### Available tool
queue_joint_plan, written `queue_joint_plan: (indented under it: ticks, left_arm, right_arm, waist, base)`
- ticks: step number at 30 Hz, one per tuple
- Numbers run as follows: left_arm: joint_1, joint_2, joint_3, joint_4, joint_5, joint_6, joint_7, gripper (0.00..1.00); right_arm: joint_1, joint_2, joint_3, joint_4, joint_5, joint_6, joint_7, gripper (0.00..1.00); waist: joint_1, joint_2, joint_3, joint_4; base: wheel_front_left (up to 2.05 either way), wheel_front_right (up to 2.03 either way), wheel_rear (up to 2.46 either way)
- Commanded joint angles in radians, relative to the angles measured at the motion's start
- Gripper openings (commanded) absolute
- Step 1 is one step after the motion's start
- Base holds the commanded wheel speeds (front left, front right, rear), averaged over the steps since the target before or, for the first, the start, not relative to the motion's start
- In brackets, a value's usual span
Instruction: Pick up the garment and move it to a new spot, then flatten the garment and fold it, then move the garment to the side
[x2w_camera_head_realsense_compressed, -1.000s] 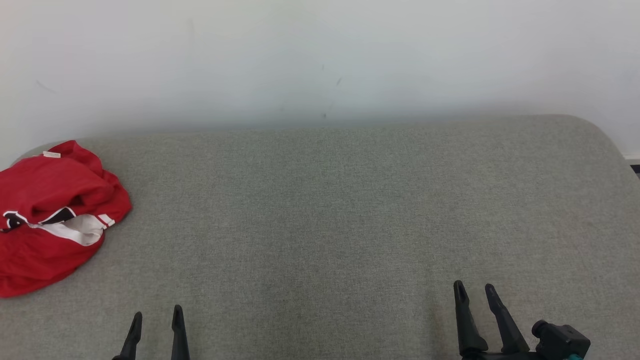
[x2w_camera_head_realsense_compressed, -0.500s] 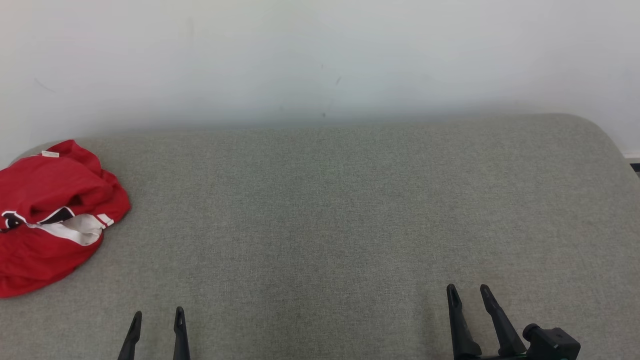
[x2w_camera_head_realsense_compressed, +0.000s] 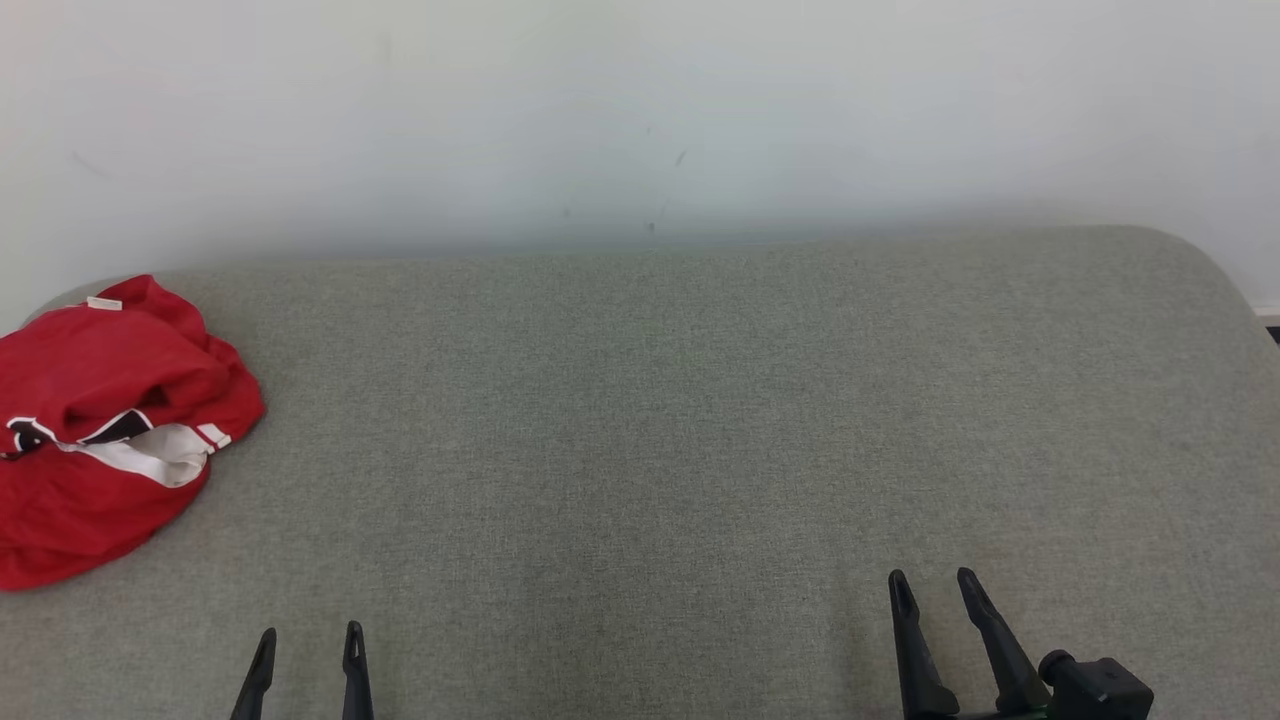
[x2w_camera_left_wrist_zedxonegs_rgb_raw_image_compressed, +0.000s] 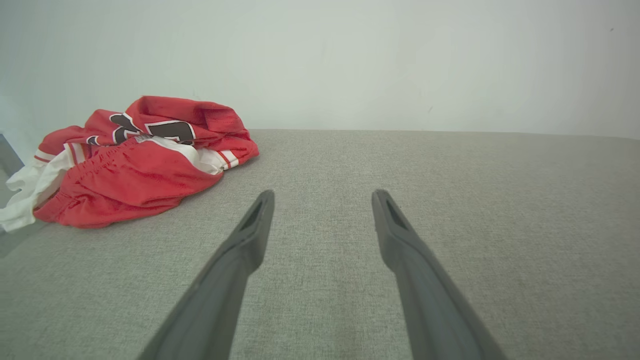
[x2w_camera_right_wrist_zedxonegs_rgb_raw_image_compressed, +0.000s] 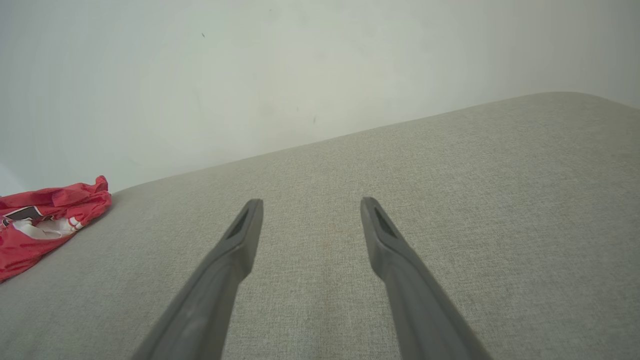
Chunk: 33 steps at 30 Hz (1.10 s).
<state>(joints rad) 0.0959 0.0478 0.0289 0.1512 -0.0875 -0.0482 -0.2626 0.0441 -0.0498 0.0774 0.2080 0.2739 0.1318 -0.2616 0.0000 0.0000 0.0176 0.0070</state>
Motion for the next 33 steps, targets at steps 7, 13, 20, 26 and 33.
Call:
queue_joint_plan:
  ticks: [7,13,20,26,33]
  left_arm:
    - [0.007,0.004,0.012,0.002,-0.006,0.001,-0.004,1.0]
    - [0.008,0.004,0.015,0.003,-0.009,0.008,-0.004,1.0]
    - [0.009,0.004,0.017,0.002,-0.014,0.008,-0.004,1.0]
    - [0.007,0.004,0.019,0.006,-0.016,0.005,-0.004,1.0]
    - [0.005,0.004,0.016,0.008,-0.019,0.005,-0.004,1.0]
  right_arm:
    - [0.011,-0.001,-0.019,-0.003,0.008,-0.002,-0.005,1.0]
    - [0.012,-0.001,-0.026,-0.002,0.007,-0.002,-0.005,1.0]
    - [0.011,-0.001,-0.027,-0.005,0.007,-0.002,-0.005,1.0]
    - [0.01,-0.001,-0.026,-0.006,0.0,-0.002,-0.005,1.0]
    - [0.008,-0.001,-0.031,-0.009,-0.019,-0.002,-0.005,1.0]
  waist:
    - [0.0,0.0,-0.001,0.002]
    - [0.0,0.0,-0.002,0.003]
    - [0.0,0.0,-0.003,0.002]
    - [0.0,0.0,-0.003,0.001]
    - [0.0,0.0,-0.003,0.002]
  base:
    - [0.0,0.0,0.0]
    - [0.0,0.0,0.0]
    - [0.0,0.0,0.0]
    - [0.0,0.0,0.0]
    - [0.0,0.0,0.0]
